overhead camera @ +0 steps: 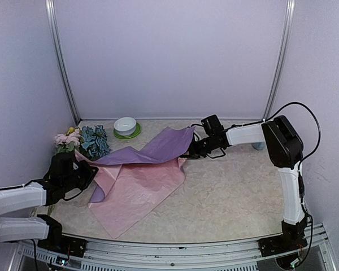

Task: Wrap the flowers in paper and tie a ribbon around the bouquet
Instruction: Unfold the folded wrapping paper at the center of the board, then move the flattened wrapping paper to the center of the board, then pick up the fake flower from the corner of the board.

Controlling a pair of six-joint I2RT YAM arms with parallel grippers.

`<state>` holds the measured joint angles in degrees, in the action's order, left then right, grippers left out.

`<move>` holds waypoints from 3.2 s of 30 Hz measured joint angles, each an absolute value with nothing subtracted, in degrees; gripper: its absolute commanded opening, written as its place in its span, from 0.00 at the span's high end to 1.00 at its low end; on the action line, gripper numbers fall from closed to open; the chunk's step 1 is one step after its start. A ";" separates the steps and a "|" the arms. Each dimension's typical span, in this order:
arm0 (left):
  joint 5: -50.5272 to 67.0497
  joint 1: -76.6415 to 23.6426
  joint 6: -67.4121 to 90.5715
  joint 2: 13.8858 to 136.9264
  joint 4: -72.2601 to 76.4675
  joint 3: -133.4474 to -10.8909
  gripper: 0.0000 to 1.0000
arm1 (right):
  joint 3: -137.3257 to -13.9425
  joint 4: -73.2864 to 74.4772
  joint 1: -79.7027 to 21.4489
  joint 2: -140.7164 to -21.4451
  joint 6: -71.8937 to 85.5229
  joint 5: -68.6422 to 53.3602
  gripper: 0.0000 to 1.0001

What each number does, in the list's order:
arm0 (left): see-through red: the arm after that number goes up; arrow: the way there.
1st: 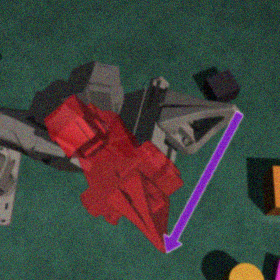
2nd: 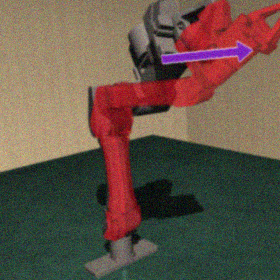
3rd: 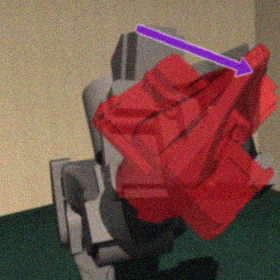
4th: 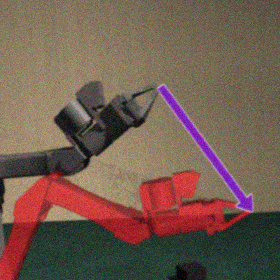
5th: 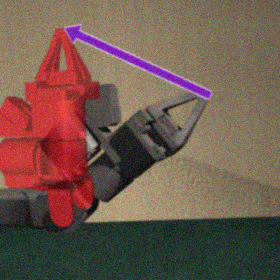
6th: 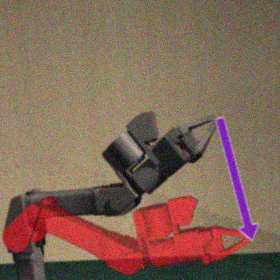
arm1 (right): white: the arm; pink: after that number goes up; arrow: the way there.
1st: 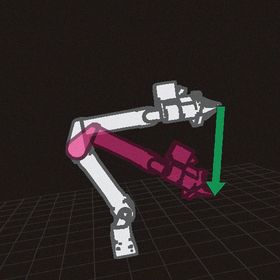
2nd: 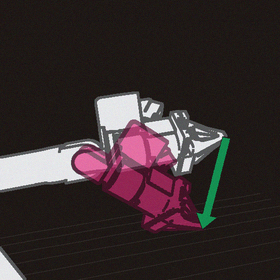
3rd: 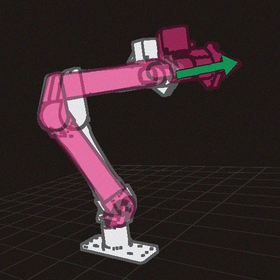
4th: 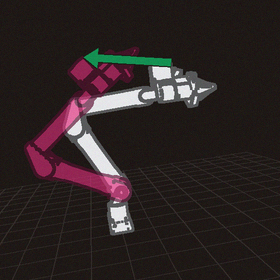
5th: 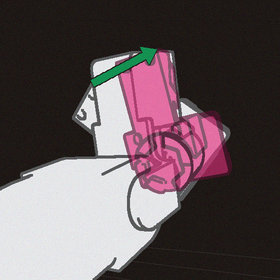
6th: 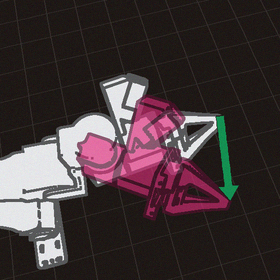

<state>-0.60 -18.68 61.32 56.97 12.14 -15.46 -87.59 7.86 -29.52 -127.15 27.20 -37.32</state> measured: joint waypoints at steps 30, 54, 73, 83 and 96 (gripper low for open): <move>9.50 -21.34 64.03 61.45 13.67 -17.85 1.00 | -59.99 36.97 -10.04 -81.47 9.63 -18.65 1.00; 3.38 -24.12 49.36 79.81 0.08 -31.16 0.45 | -64.71 41.19 -9.67 -93.06 10.48 6.52 0.43; -5.23 -25.32 40.97 74.46 -12.38 -37.45 0.27 | -65.19 34.65 -23.73 -102.15 11.46 7.40 0.43; -14.39 -16.19 30.65 83.79 -21.52 -56.05 0.26 | -65.01 31.79 -21.61 -105.51 11.35 7.22 0.43; -16.34 5.78 20.84 86.02 -32.16 -56.99 0.40 | -67.94 30.55 -19.81 -105.56 5.76 9.85 0.41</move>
<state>-16.34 5.78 20.84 86.02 -32.16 -56.99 -67.94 30.55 -19.81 -105.56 5.76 9.85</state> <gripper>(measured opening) 0.527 0.580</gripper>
